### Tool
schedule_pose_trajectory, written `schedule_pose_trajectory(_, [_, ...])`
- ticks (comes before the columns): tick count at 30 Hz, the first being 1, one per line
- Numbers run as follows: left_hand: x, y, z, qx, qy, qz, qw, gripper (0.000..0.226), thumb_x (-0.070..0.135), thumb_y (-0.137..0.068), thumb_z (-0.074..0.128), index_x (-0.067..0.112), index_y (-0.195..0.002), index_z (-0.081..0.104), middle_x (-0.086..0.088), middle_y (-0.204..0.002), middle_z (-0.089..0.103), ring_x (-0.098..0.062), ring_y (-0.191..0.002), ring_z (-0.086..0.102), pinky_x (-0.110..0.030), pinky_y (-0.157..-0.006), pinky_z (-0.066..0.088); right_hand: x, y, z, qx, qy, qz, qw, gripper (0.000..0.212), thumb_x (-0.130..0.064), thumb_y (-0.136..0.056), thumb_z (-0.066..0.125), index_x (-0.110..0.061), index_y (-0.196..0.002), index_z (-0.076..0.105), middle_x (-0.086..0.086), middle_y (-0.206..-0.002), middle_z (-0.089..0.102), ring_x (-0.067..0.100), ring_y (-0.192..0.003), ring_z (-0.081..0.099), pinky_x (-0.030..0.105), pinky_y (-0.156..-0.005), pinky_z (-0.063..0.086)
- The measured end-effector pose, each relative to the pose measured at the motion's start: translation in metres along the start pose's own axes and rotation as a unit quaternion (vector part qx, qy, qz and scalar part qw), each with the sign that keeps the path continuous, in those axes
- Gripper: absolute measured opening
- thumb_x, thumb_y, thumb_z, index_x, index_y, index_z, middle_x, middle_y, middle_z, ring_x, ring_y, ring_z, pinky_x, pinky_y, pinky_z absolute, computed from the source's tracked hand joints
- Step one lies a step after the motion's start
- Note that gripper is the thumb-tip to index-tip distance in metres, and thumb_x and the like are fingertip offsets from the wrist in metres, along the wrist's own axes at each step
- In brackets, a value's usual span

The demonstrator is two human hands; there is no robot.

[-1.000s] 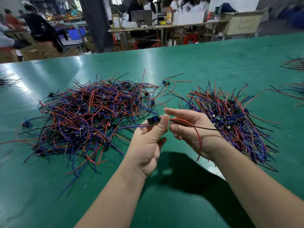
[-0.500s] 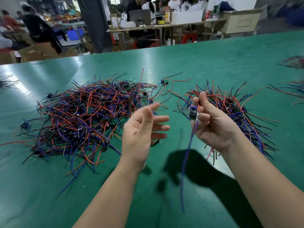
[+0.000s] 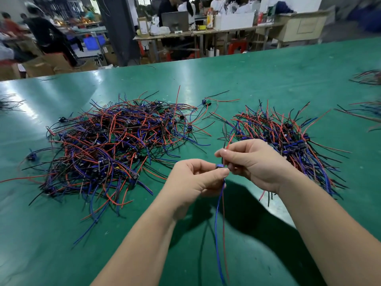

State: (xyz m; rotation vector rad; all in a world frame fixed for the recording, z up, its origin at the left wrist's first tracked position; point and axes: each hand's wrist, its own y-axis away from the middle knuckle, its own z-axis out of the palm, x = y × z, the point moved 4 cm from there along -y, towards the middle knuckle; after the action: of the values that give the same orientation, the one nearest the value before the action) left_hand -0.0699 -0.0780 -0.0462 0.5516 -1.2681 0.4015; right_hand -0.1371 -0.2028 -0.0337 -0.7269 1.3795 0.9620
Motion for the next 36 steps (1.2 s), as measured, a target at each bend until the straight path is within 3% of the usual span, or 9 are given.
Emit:
schedule_pose_trajectory(3, [-0.006, 0.004, 0.002, -0.055, -0.064, -0.056, 0.995, 0.012, 0.004, -0.074, 0.076, 0.006, -0.074, 0.064, -0.006, -0.062, 0.066, -0.013, -0.052, 0.064, -0.023, -0.051, 0.054, -0.005, -0.003, -0.018, 0.09, -0.038, -0.007, 0.995, 0.013, -0.006, -0.088, 0.059, -0.004, -0.077, 0.067, 0.0, -0.056, 0.056, 0.003, -0.045, 0.049, 0.012, -0.044, 0.038])
schedule_pose_trajectory(8, [-0.015, 0.011, 0.011, -0.144, -0.112, -0.107, 0.977, 0.016, 0.006, -0.074, 0.079, 0.01, -0.07, 0.064, -0.007, -0.063, 0.068, -0.014, -0.055, 0.065, -0.025, -0.057, 0.056, -0.011, -0.004, -0.051, 0.188, -0.118, -0.018, 0.975, 0.007, -0.007, -0.086, 0.064, -0.002, -0.082, 0.066, -0.004, -0.054, 0.062, 0.002, -0.045, 0.055, 0.011, -0.044, 0.044])
schedule_pose_trajectory(16, [-0.017, 0.007, 0.0, -0.143, -0.141, -0.131, 0.971, 0.018, 0.011, -0.073, 0.08, 0.015, -0.066, 0.065, -0.006, -0.065, 0.069, -0.013, -0.056, 0.066, -0.023, -0.056, 0.055, -0.008, -0.008, -0.052, 0.216, 0.057, -0.114, 0.968, 0.009, -0.001, -0.087, 0.063, -0.006, -0.08, 0.067, 0.003, -0.051, 0.061, 0.008, -0.044, 0.06, 0.017, -0.045, 0.048])
schedule_pose_trajectory(19, [-0.014, 0.004, -0.005, -0.096, -0.129, -0.105, 0.981, 0.017, 0.009, -0.073, 0.08, 0.009, -0.073, 0.063, -0.006, -0.063, 0.068, -0.012, -0.053, 0.064, -0.023, -0.054, 0.054, -0.009, -0.008, -0.052, 0.232, 0.053, -0.15, 0.959, 0.011, 0.0, -0.091, 0.057, -0.006, -0.084, 0.062, 0.011, -0.068, 0.059, 0.012, -0.047, 0.064, 0.019, -0.047, 0.051])
schedule_pose_trajectory(23, [-0.006, -0.005, -0.015, 0.035, -0.079, -0.026, 0.996, 0.016, 0.011, -0.075, 0.078, 0.005, -0.078, 0.063, -0.004, -0.062, 0.068, -0.013, -0.055, 0.066, -0.023, -0.053, 0.054, -0.015, -0.004, -0.055, 0.281, 0.042, -0.184, 0.941, 0.022, -0.006, -0.096, 0.049, -0.016, -0.115, 0.045, 0.006, -0.098, 0.054, 0.02, -0.058, 0.069, 0.022, -0.053, 0.053])
schedule_pose_trajectory(26, [-0.006, -0.01, -0.023, 0.102, -0.059, 0.003, 0.993, 0.02, 0.012, -0.075, 0.077, 0.0, -0.085, 0.064, -0.006, -0.063, 0.069, -0.015, -0.056, 0.067, -0.024, -0.053, 0.055, -0.018, 0.0, -0.042, 0.218, 0.023, -0.15, 0.964, 0.017, -0.005, -0.094, 0.051, -0.019, -0.105, 0.048, 0.013, -0.092, 0.057, 0.022, -0.055, 0.067, 0.028, -0.053, 0.054])
schedule_pose_trajectory(30, [-0.006, -0.013, -0.022, 0.142, -0.116, 0.057, 0.981, 0.018, 0.008, -0.074, 0.079, 0.003, -0.086, 0.067, -0.007, -0.068, 0.069, -0.018, -0.063, 0.064, -0.033, -0.067, 0.058, -0.011, 0.004, -0.005, 0.045, 0.157, -0.117, 0.98, 0.016, -0.009, -0.087, 0.064, -0.019, -0.1, 0.063, 0.01, -0.085, 0.066, 0.026, -0.069, 0.07, 0.033, -0.063, 0.058])
schedule_pose_trajectory(33, [-0.004, -0.01, -0.012, 0.112, -0.144, 0.101, 0.978, 0.016, 0.005, -0.074, 0.079, 0.014, -0.081, 0.067, 0.005, -0.063, 0.069, -0.007, -0.057, 0.06, -0.023, -0.06, 0.055, -0.006, 0.006, 0.01, 0.046, 0.289, -0.158, 0.943, 0.009, -0.015, -0.078, 0.075, -0.02, -0.084, 0.071, -0.004, -0.073, 0.072, 0.019, -0.07, 0.07, 0.038, -0.071, 0.058])
schedule_pose_trajectory(36, [0.002, -0.008, -0.01, 0.091, -0.16, 0.146, 0.972, 0.024, -0.002, -0.077, 0.074, 0.017, -0.09, 0.069, 0.003, -0.078, 0.072, -0.012, -0.061, 0.061, -0.024, -0.061, 0.056, -0.011, 0.008, 0.008, 0.091, 0.258, -0.214, 0.938, 0.016, -0.009, -0.074, 0.078, -0.022, -0.082, 0.072, -0.006, -0.073, 0.071, 0.011, -0.067, 0.066, 0.031, -0.071, 0.055])
